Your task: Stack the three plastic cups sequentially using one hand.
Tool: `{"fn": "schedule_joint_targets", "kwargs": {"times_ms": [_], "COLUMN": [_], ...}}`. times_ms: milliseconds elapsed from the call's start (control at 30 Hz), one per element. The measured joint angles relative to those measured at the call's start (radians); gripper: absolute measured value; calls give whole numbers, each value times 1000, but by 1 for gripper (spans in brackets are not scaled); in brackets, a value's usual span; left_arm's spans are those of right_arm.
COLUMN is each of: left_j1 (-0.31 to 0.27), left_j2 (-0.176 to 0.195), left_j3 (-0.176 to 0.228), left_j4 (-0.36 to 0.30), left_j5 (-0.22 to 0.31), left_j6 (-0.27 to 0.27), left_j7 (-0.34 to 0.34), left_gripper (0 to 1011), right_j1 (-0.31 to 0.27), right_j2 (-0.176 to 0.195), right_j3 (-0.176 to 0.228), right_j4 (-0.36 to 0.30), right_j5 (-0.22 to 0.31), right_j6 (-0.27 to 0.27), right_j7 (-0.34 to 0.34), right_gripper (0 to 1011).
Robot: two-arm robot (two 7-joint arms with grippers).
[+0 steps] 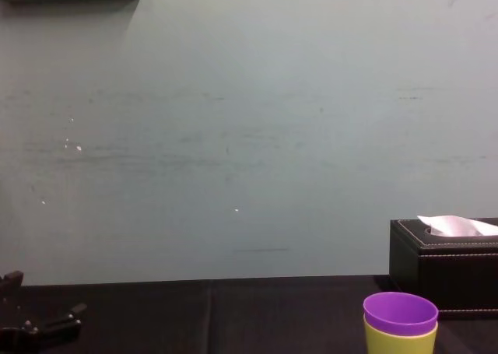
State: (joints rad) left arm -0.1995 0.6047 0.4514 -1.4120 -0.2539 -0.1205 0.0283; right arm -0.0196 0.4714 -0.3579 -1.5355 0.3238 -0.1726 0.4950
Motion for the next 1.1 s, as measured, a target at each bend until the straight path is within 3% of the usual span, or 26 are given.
{"fn": "schedule_joint_targets", "kwargs": {"times_ms": [567, 900, 1100], "left_j1": [0, 0, 0], "left_j2": [0, 0, 0], "left_j3": [0, 0, 0], "left_j4": [0, 0, 0], "left_j5": [0, 0, 0], "left_j6": [0, 0, 0], "left_j7": [0, 0, 0], "left_gripper": [1011, 1011, 1011], "right_j1": [25, 25, 25], "right_j2": [-40, -40, -39], "right_j3": [-5, -5, -4], "right_j4": [34, 33, 33], "right_j5": [-46, -46, -46], "right_j6": [-16, -16, -16], "right_j7": [-27, -28, -27], "right_gripper": [1003, 1000, 890]}}
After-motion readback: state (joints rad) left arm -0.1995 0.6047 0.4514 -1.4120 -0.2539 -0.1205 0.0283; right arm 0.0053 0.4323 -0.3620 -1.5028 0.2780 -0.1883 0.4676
